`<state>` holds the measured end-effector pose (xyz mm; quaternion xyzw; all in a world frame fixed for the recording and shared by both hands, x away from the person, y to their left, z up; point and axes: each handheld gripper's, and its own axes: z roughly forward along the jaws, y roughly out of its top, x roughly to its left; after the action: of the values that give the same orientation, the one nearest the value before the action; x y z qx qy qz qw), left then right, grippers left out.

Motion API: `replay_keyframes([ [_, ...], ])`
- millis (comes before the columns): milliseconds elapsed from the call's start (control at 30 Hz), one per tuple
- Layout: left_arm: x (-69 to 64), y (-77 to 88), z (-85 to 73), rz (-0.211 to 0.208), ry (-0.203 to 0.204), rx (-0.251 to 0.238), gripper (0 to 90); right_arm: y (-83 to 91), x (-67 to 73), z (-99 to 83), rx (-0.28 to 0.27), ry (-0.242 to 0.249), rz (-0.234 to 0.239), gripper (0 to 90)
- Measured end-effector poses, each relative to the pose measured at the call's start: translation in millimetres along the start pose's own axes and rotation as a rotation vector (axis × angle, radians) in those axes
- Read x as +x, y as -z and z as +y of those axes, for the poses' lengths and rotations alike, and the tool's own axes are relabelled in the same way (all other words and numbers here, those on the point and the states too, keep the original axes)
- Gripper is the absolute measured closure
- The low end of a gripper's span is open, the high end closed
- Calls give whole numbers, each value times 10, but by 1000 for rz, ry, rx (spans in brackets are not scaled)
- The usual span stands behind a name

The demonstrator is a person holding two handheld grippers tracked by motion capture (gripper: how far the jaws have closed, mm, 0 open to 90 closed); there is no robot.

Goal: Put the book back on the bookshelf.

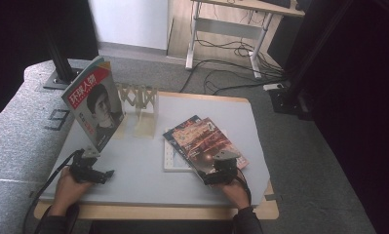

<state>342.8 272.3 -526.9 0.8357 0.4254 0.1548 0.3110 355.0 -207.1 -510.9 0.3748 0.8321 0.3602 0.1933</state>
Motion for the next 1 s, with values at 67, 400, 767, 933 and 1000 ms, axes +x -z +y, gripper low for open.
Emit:
replay_keyframes([
  [67,0,0,0,0,0,0,0,2,-5,-2,0,20,7,0],
  [400,0,0,0,0,0,0,0,66,-126,120,-27,-36,38,61],
  [767,0,0,-1,0,0,0,0,-114,-412,398,-16,-52,-8,15],
  [933,-1,0,-1,0,0,-1,0,-242,-546,489,-16,-62,-42,0],
  [1000,-1,0,-1,0,0,0,0,-299,-601,518,-9,-61,-54,0],
])
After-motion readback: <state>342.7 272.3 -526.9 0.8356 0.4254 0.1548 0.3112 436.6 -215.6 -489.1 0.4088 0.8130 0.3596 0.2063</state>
